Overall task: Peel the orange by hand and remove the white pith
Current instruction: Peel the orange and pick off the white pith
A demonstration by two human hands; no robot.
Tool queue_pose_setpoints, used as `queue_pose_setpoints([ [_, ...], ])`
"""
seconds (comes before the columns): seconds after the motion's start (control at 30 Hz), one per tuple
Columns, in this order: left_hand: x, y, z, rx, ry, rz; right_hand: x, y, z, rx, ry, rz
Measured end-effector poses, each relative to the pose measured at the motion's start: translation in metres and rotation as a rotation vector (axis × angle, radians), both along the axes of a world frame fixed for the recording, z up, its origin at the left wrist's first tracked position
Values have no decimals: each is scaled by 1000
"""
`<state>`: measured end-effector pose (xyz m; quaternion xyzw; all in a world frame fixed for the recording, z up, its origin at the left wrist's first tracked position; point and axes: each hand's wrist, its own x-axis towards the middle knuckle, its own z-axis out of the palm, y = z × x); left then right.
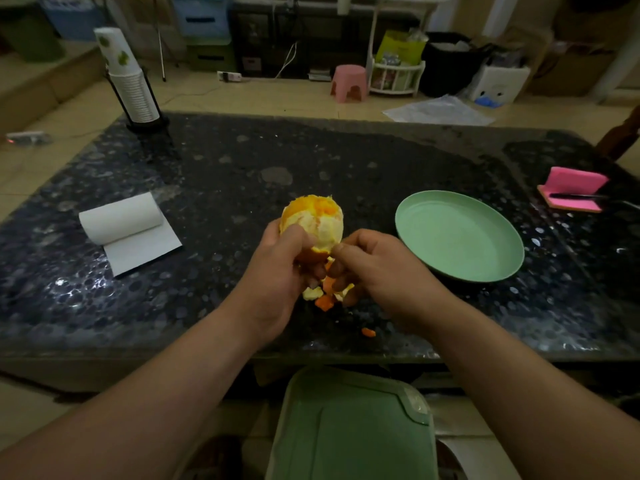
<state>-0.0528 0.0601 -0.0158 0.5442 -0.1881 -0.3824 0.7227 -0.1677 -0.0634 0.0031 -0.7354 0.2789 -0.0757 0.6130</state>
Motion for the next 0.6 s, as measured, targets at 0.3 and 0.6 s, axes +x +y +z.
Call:
queue_pose_setpoints([
  [0.3, -13, -4, 1, -13, -95, -23, -7, 2, -7, -132, -18, 8],
  [0.6, 3, 3, 7, -114, 137, -122, -10, 12, 5, -19, -56, 39],
])
